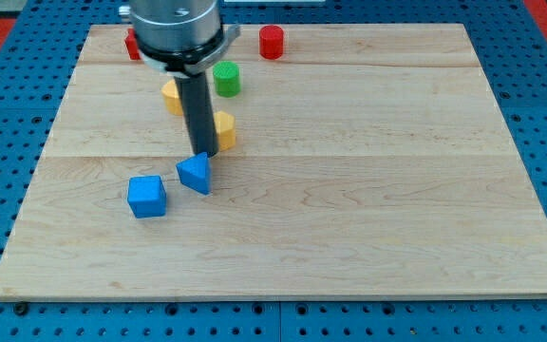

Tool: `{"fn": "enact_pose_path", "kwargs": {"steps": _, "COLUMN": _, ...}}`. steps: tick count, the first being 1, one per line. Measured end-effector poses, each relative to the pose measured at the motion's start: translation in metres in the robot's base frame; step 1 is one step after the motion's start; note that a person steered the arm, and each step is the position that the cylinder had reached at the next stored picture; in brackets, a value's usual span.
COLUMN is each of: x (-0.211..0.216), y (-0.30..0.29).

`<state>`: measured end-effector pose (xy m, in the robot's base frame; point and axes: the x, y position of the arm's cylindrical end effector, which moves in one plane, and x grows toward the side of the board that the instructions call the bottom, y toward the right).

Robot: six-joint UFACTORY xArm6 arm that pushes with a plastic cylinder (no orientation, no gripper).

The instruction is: Move blue triangle to the center

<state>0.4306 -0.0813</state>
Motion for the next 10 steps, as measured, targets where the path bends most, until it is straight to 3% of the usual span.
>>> {"fn": "enact_pose_path", "kwargs": {"steps": 3, "x": -0.015, "y": 0.044}}
{"fn": "enact_pose_path", "kwargs": {"steps": 5, "x": 0.044, "y": 0.045}}
{"fn": "enact_pose_path", "kwargs": {"steps": 9, "x": 0.059, "y": 0.043}}
{"fn": "enact_pose_path", "kwargs": {"steps": 10, "x": 0.084, "y": 0.028}}
